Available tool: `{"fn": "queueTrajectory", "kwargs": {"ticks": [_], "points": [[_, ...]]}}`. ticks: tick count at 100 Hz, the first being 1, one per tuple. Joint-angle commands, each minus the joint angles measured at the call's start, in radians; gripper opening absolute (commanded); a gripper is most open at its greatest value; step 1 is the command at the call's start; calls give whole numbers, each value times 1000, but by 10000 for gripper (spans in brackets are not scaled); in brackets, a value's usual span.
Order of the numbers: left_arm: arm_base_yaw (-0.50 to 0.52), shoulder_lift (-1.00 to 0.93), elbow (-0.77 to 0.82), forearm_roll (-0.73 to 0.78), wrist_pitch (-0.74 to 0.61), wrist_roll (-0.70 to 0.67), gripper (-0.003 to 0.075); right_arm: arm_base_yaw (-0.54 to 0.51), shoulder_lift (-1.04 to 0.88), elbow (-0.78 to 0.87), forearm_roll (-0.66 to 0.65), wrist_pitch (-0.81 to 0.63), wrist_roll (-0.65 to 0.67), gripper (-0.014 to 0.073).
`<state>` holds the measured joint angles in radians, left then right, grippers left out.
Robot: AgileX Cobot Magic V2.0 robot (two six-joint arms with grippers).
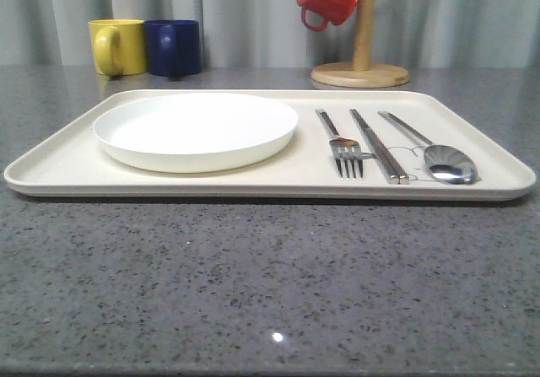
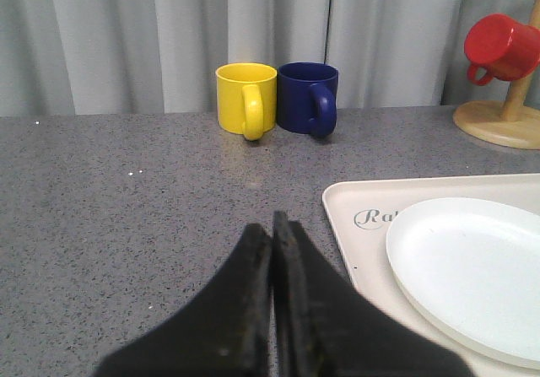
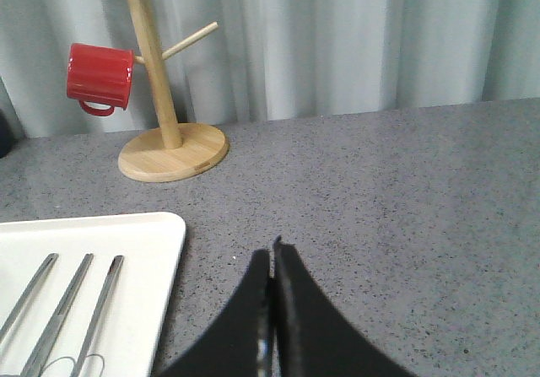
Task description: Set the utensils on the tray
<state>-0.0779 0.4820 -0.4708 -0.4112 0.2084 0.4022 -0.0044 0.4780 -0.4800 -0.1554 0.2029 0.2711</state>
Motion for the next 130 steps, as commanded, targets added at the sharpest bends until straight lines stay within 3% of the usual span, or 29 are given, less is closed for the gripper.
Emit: {"fn": "queueTrajectory", "kwargs": {"ticks": [1, 47, 69, 111, 130], "points": [[3, 4, -27, -9, -78, -4, -18, -7, 1, -27, -17, -77, -8, -68], [3, 4, -27, -9, -78, -4, -18, -7, -35, -3, 25, -112, -35, -68], [3, 4, -27, -9, -78, -4, -18, -7, -180, 170, 192, -210, -198, -68], [3, 4, -27, -9, -78, -4, -18, -7, -511, 454, 184, -232, -205, -68], [3, 6, -27, -9, -78, -4, -18, -7, -509, 490, 178, -279, -205, -68]]}}
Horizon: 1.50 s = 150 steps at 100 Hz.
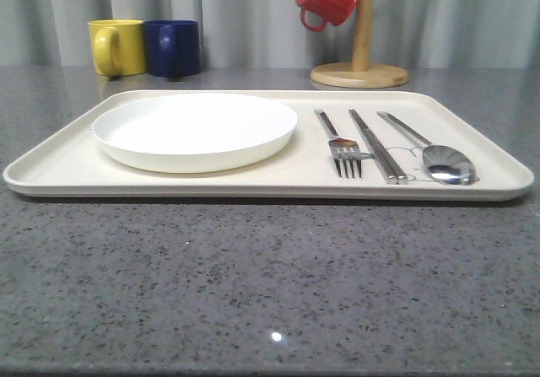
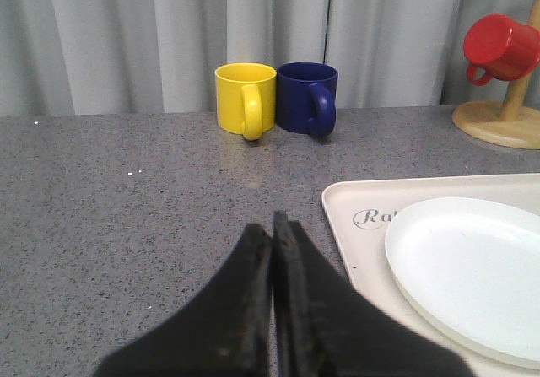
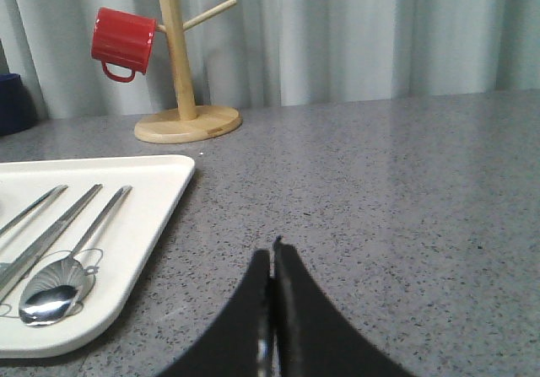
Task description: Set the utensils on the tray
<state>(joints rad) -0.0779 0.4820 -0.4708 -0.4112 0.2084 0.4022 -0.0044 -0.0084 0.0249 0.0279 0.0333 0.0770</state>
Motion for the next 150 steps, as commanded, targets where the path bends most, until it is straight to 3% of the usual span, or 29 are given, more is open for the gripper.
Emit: {"fn": "queueTrajectory", "kwargs": {"ticks": [1, 129, 141, 150], "points": [[3, 6, -27, -9, -78, -4, -18, -7, -23, -15, -6, -112, -11, -68], [3, 6, -25, -4, -96, -4, -18, -7, -23, -15, -9, -131, -11, -68], [3, -9, -1, 71, -131, -51, -18, -7, -23, -15, -9, -131, -11, -68], [3, -43, 35, 224, -158, -204, -18, -7, -23, -15, -9, -131, -11, -68]]}}
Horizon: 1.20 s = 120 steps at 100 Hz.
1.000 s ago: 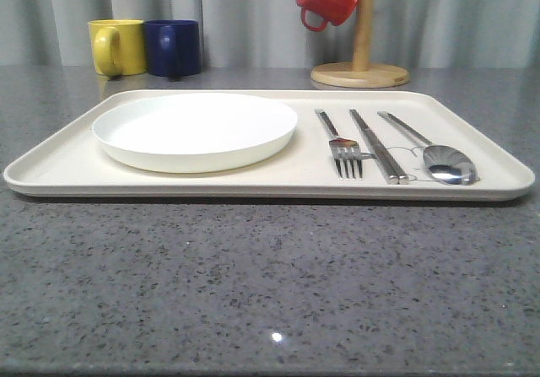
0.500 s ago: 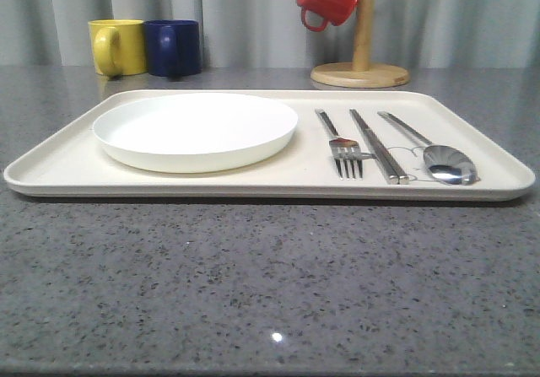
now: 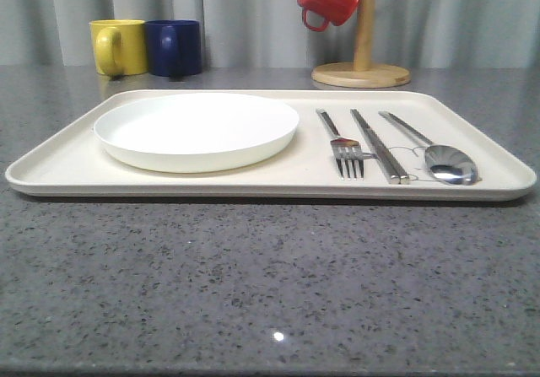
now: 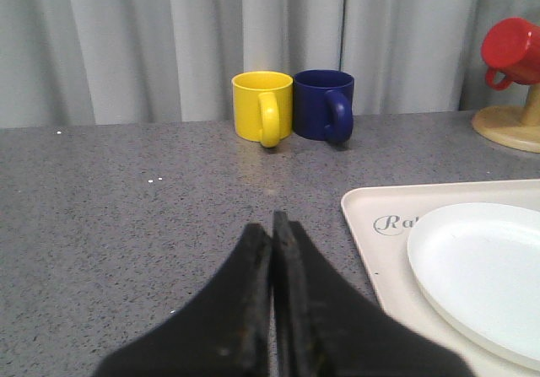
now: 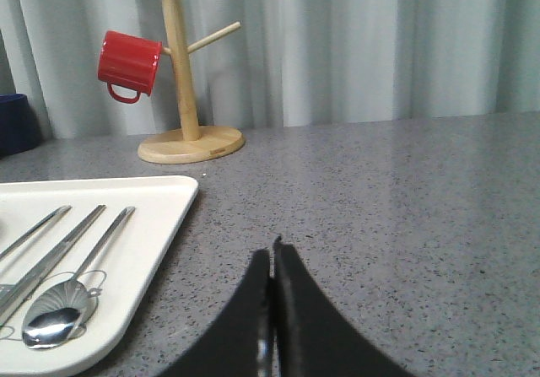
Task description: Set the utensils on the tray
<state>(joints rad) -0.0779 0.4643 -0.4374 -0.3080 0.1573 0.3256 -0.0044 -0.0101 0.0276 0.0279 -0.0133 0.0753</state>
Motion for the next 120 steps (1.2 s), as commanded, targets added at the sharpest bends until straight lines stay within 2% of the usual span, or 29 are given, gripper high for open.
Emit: {"fn": "queueTrajectory", "kwargs": {"ticks": [1, 10, 20, 74, 120], "points": [[3, -29, 2, 134, -111, -156, -18, -7, -21, -18, -9, -85, -9, -68], [3, -74, 56, 286, -139, -311, -18, -7, -21, -18, -9, -85, -9, -68], [3, -134, 131, 351, -187, -367, -18, -7, -21, -18, -9, -85, -9, -68], [3, -499, 471, 386, -215, -370, -18, -7, -21, -18, -9, -85, -9, -68], [3, -502, 476, 421, -215, -372, -18, -7, -21, -18, -9, -85, -9, -68]]}}
